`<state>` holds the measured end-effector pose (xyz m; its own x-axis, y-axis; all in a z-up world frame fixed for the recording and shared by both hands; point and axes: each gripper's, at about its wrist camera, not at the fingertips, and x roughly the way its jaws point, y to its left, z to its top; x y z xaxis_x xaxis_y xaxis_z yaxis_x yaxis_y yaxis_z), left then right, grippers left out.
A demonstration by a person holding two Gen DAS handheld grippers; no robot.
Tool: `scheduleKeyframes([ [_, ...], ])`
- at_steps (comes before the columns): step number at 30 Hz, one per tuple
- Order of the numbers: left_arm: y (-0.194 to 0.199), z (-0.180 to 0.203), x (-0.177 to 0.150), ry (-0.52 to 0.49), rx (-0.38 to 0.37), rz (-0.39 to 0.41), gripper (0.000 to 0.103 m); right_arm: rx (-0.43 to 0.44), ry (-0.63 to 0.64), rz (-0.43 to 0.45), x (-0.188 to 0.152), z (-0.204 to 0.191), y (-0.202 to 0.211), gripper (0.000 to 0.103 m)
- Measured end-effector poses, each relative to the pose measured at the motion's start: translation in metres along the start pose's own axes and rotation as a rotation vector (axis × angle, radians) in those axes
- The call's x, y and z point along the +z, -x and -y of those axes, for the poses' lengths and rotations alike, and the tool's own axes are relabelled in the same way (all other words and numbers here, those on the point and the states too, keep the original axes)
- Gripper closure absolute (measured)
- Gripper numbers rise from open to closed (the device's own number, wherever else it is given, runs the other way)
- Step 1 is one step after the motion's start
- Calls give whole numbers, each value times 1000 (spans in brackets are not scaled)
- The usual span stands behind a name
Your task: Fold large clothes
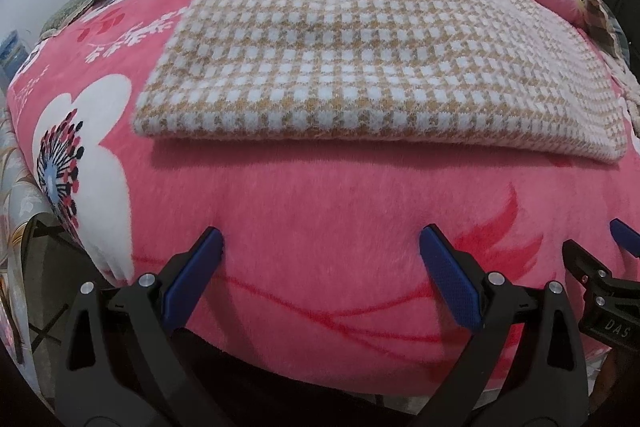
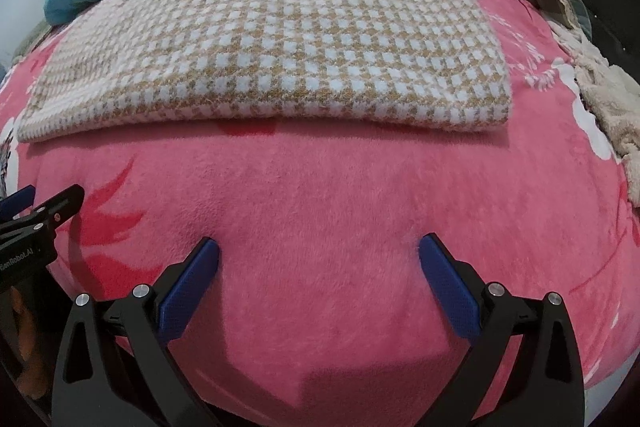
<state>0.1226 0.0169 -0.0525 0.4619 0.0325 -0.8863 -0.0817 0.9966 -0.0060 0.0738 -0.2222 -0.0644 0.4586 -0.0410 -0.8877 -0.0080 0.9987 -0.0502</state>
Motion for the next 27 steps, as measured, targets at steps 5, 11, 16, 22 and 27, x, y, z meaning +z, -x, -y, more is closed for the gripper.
scheduleKeyframes([
  [5,-3,-3,2,-2,-3,5,8,3,-6,-7,3,2,-2,6],
  [11,-4,-5,1,-10,-4,8,8,18,-12,-12,4,5,-4,6],
  [16,-3,-4,-1,-14,-3,20,8,15,-10,5,6,6,-4,6],
  [22,5,-6,-5,5,-20,31,8,21,-26,23,7,6,1,6],
  [27,14,-7,-11,13,-33,41,8,17,-34,35,8,5,5,6],
])
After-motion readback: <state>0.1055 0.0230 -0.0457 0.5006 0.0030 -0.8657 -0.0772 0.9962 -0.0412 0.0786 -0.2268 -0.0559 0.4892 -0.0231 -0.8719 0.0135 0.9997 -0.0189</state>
